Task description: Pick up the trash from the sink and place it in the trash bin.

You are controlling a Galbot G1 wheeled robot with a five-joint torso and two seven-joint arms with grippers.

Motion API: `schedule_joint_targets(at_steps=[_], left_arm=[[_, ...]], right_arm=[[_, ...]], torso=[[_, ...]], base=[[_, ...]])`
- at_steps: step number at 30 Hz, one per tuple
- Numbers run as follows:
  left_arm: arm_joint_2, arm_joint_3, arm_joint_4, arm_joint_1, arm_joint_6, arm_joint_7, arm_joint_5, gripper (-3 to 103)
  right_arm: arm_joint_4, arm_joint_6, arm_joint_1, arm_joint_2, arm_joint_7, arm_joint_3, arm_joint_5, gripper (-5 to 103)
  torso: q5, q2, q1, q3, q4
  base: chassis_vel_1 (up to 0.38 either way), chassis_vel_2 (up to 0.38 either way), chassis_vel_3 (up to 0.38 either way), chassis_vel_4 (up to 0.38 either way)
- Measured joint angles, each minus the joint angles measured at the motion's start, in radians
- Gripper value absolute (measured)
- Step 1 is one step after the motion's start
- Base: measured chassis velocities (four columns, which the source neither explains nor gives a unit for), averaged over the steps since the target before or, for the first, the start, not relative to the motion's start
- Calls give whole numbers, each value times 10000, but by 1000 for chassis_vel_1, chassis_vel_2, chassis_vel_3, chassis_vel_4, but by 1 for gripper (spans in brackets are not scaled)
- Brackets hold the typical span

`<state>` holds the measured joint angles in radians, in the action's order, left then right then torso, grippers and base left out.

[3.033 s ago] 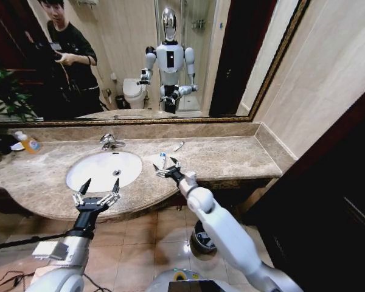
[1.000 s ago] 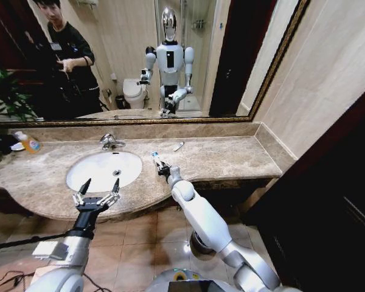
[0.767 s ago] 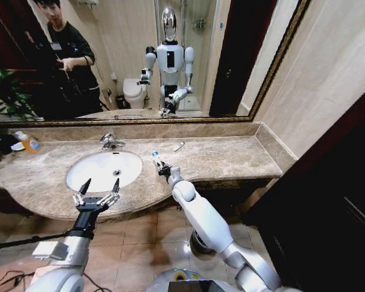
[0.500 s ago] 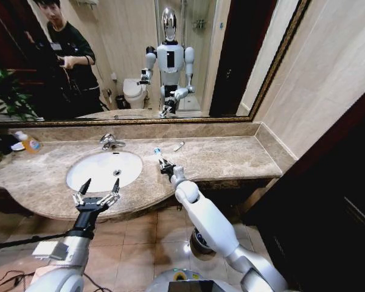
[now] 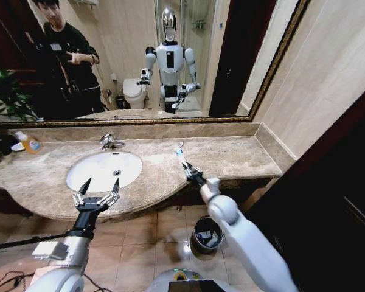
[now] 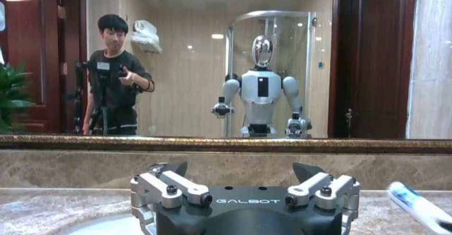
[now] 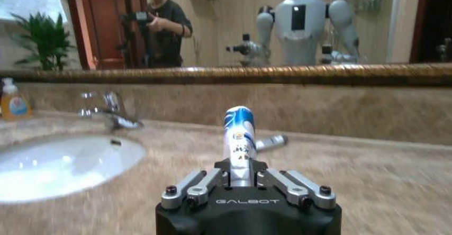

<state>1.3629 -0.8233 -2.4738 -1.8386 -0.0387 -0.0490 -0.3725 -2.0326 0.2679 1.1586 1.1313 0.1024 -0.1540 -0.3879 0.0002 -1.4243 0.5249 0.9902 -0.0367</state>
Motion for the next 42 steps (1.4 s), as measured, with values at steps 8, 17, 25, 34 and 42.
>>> schedule_joint_targets(at_steps=[8,17,25,34,42], left_arm=[[-1,0,-1,0,0,1,1,100],[-1,-1,0,0,0,1,0,100],[-1,0,-1,0,0,1,0,100],[-1,0,0,0,0,1,0,100],[-1,0,-1,0,0,1,0,100]], right_arm=[[-747,-785,2480,45,-27,-1056,398,16],[-753,-1930,4300,683,-414,-1678,1087,16],[1398,-3338,4630,1145,-264,-1494,1481,16],[3796,-2978,3568,1429,-92,-1318,915,16],[5800,-3065,2843,1700,-122,-1295,1098,16]], torso=[[0,0,0,1,0],[-1,0,0,1,-1],[-1,0,0,2,0],[-2,0,2,2,-2],[-1,0,2,3,-1]], base=[[0,0,0,0],[0,0,0,0],[0,0,0,0],[0,0,0,0],[0,0,0,0]])
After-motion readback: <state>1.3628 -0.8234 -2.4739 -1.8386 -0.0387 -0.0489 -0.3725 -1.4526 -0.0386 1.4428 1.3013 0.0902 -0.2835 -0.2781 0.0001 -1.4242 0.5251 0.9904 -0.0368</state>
